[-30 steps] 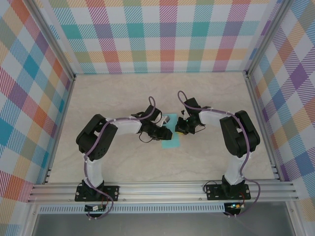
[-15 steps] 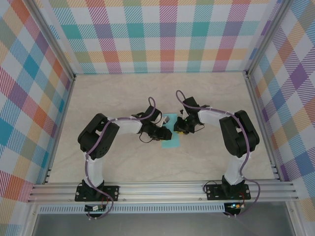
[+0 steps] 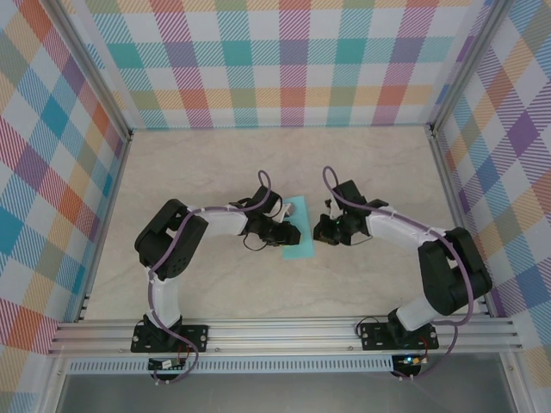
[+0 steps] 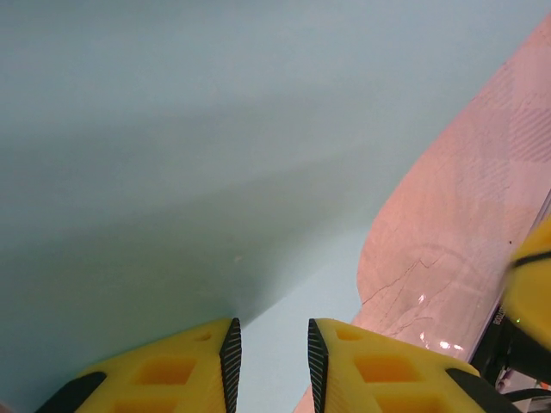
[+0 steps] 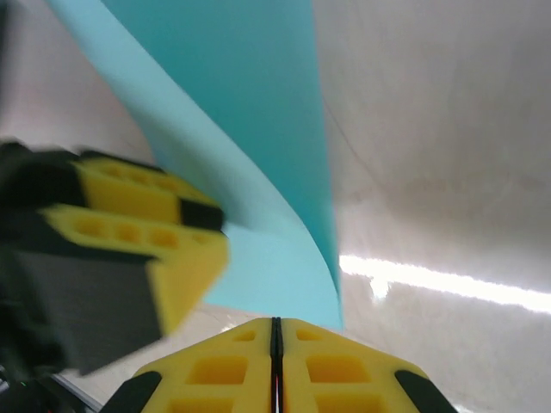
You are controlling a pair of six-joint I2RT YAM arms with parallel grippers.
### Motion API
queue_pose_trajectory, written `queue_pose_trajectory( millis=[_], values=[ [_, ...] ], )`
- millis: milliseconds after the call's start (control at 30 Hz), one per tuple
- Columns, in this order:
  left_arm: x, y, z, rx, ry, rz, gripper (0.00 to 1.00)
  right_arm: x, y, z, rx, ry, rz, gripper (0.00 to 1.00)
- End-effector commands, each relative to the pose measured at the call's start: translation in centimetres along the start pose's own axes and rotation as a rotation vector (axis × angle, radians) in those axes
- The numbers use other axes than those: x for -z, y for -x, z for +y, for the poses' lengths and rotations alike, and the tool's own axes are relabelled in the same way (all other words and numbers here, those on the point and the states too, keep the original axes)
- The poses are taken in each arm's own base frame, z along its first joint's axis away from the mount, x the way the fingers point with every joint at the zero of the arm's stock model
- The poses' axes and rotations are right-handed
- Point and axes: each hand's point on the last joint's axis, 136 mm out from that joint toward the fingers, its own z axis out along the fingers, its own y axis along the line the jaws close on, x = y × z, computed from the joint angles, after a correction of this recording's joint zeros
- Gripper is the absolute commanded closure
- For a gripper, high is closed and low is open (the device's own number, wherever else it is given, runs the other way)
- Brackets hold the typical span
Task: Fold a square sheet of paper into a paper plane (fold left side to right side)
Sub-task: Hold the square sheet of paper at the center of the table.
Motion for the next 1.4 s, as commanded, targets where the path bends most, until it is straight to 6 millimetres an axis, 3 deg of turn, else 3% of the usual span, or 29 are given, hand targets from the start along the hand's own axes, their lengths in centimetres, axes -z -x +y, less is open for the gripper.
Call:
queue_pose_trajectory(
  millis=[0,167,367,567,800,1067,1367],
  values=[
    [-0.7,-1.8,2.2,0.029,0.088,0.043,0.71,-1.5,-0.8,0.7,-0.024,0.042,0.03,0.9],
    [-0.6,-1.8,2.1,0.026,0.091,0.041,0.71,-3.4,-1.0,0.6,-0.027,0.038,0.069,0.91],
    [-0.4,-1.5,1.8,0.02,0.089,0.034,0.71,-4.1,-0.8,0.0,-0.028,0.009,0.066,0.91],
    [0.1,-0.6,1.1,-0.002,0.095,0.029,0.69,-4.6,-2.5,-3.4,-0.06,-0.134,0.118,0.91],
    [0.9,1.9,0.4,-0.021,0.094,-0.006,0.67,-4.9,-4.2,-5.9,-0.074,-0.226,0.172,0.91],
    [1.1,3.9,1.1,-0.004,0.09,-0.031,0.66,-5.2,-4.3,-6.6,-0.061,-0.265,0.19,0.92],
    [1.1,3.9,3.1,0.022,0.115,-0.034,0.66,-5.1,-4.2,-7.0,-0.053,-0.289,0.196,0.92]
  ],
)
